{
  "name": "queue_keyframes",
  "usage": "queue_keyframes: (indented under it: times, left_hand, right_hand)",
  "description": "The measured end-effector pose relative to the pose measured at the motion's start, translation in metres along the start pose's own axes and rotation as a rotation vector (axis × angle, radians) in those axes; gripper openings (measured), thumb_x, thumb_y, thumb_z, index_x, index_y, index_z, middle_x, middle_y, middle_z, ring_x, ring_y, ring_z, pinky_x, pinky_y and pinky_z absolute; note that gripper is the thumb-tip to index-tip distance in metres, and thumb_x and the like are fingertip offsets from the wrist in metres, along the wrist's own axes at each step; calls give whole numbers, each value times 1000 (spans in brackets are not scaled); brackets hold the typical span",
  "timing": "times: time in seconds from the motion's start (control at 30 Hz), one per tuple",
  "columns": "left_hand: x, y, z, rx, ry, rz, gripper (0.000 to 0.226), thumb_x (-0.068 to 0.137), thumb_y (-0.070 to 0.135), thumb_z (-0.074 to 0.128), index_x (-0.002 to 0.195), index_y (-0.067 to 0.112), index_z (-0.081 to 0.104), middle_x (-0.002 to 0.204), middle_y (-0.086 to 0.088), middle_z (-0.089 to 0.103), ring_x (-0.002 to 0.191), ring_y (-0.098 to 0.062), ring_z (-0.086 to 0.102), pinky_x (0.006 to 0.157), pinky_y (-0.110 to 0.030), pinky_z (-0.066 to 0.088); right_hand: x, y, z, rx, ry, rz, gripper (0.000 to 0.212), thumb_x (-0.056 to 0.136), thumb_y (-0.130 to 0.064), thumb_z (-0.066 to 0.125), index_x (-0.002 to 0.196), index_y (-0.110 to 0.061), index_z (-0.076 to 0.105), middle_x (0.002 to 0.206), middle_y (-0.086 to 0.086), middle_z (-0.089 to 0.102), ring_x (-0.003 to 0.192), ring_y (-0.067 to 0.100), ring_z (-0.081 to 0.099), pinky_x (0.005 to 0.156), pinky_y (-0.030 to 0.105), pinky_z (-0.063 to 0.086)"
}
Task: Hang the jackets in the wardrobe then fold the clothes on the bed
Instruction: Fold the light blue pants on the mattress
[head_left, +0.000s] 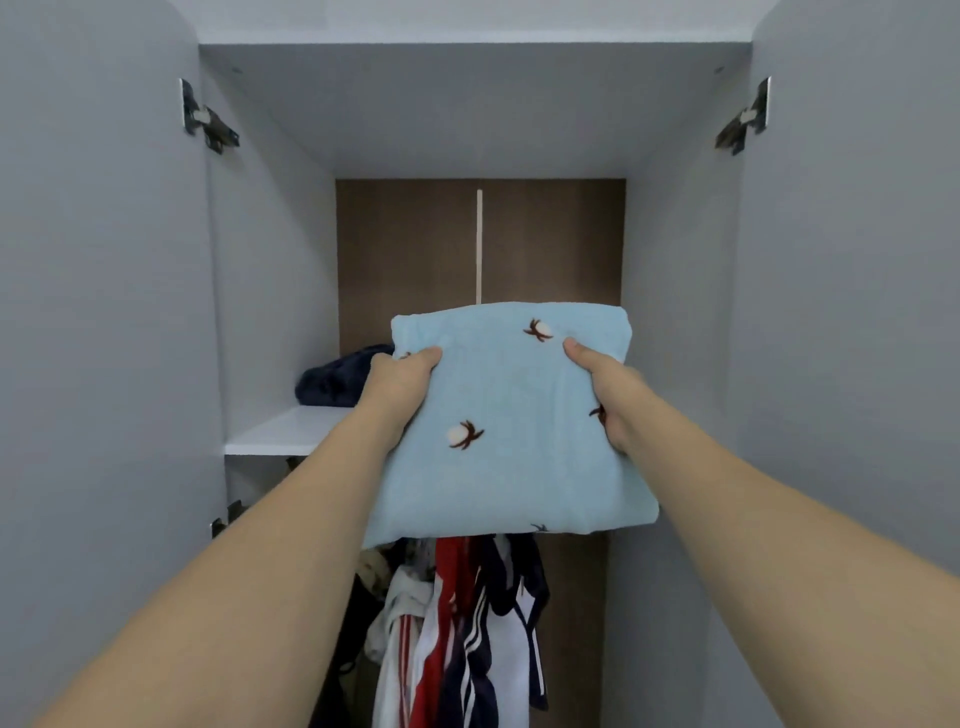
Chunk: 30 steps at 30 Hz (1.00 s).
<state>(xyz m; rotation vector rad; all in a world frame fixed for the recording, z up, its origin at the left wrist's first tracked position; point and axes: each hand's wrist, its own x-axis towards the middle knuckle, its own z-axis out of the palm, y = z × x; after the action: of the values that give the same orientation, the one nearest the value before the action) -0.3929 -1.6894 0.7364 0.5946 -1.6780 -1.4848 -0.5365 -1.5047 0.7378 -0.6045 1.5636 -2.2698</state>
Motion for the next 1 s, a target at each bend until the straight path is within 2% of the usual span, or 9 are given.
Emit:
queue_keyframes:
  times: [0.1,0.2,0.33,0.5,0.63,0.73,0.83,0.9,1.0]
  left_hand:
    - [42,11,27,91,28,31,80,84,53,61,142,7,30,94,2,56,83,-21,61,64,-31,48]
    - [86,17,49,185,49,45,81,85,55,57,143,6,29,95,0,55,85,-22,60,67,-33,49]
    - [140,19,79,322,40,5,76,89,55,52,144,6,32,99,-2,55,76,-18,54,56,-30,37]
    - [190,-1,129,542,-57,-72,74,97,45,46,151,5,15,133,-13,50,97,-27,49,80,-35,38]
    - [195,-20,150,916,-344,146,81,88,67,40,154,26,16,156,-7,22,142,-32,21,108,-43,26]
    - [189,-41,164,1113,-648,148,93,75,87,27,152,36,24,160,2,18,148,-29,9,115,-47,16]
    - [200,-59,179,1229,-585,238,88,82,82,20,152,29,24,157,-4,23,145,-34,16,115,-47,16]
    - [211,-66,190,1269,-545,292,81,88,75,18,150,23,30,153,-10,29,140,-36,25,114,-48,19]
    - [230,-79,215,1309,-528,305,73,94,64,17,149,18,31,149,-15,32,136,-38,30,112,-51,26]
  right_hand:
    - [50,-12,-1,-4,11,-8,63,73,-35,83,124,-7,58,103,9,72,82,28,73,69,40,59]
    - [99,-19,-1,-32,33,5,61,76,-35,81,125,-7,57,106,10,71,86,29,72,76,43,59]
    - [160,-24,-3,-92,46,26,57,81,-34,76,128,-8,56,112,10,69,94,29,70,88,46,55]
    - [228,-11,-30,-256,143,24,62,81,-39,75,128,-5,55,115,12,67,96,30,68,90,44,54]
    - [271,8,-46,-788,338,21,68,84,-35,68,137,1,44,132,17,56,115,33,58,99,38,48]
    - [291,21,-42,-1194,349,5,59,86,-32,59,135,-3,45,137,17,50,123,35,51,98,36,45]
    - [312,32,-39,-1409,222,34,42,92,-29,48,128,-8,56,133,15,55,118,32,55,89,33,44]
    - [323,36,-38,-1559,227,19,42,95,-30,44,130,-10,55,136,13,53,123,32,51,98,37,41]
    - [339,33,-35,-1855,271,-179,38,94,-26,44,127,-13,57,131,11,53,122,31,49,97,41,37]
